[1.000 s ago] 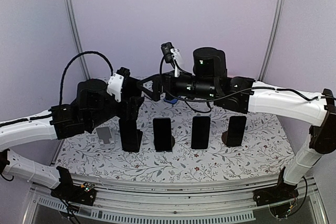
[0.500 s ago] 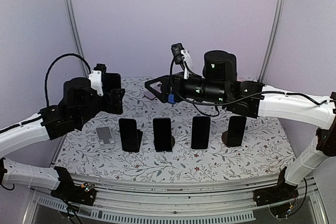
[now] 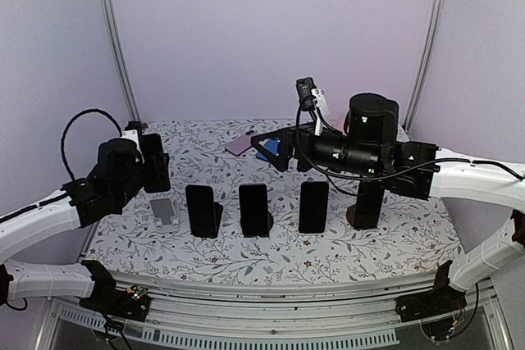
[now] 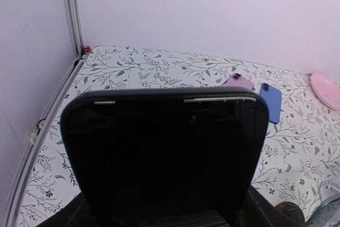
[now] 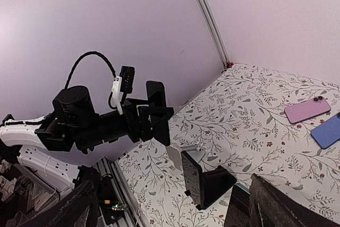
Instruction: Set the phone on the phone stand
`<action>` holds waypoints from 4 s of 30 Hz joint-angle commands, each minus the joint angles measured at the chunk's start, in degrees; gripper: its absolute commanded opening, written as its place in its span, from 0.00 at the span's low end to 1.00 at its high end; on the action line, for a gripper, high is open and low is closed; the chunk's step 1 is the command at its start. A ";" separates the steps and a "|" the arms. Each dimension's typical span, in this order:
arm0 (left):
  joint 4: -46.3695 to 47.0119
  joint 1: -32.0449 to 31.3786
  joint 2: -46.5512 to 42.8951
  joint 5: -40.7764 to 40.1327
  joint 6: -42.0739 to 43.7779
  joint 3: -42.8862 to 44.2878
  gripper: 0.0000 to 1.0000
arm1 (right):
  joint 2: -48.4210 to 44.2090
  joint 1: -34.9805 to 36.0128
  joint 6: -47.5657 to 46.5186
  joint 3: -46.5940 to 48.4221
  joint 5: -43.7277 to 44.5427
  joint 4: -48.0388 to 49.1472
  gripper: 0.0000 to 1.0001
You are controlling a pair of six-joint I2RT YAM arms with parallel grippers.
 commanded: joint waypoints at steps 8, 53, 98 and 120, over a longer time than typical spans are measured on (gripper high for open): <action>8.53 1.90 -1.65 -5.19 -3.39 -7.48 0.36 | -4.33 0.40 1.45 -3.81 1.18 2.49 0.99; 31.17 -6.84 8.54 -15.02 -4.75 -22.06 0.36 | -6.00 0.40 1.76 -5.39 0.98 2.02 0.99; 31.36 -13.28 17.27 -23.32 -9.43 -21.89 0.41 | -7.85 0.40 2.51 -8.09 -0.05 2.96 0.99; 37.29 -14.26 15.79 -25.08 -6.00 -23.50 0.44 | -8.30 0.39 2.64 -8.65 -0.78 3.51 0.99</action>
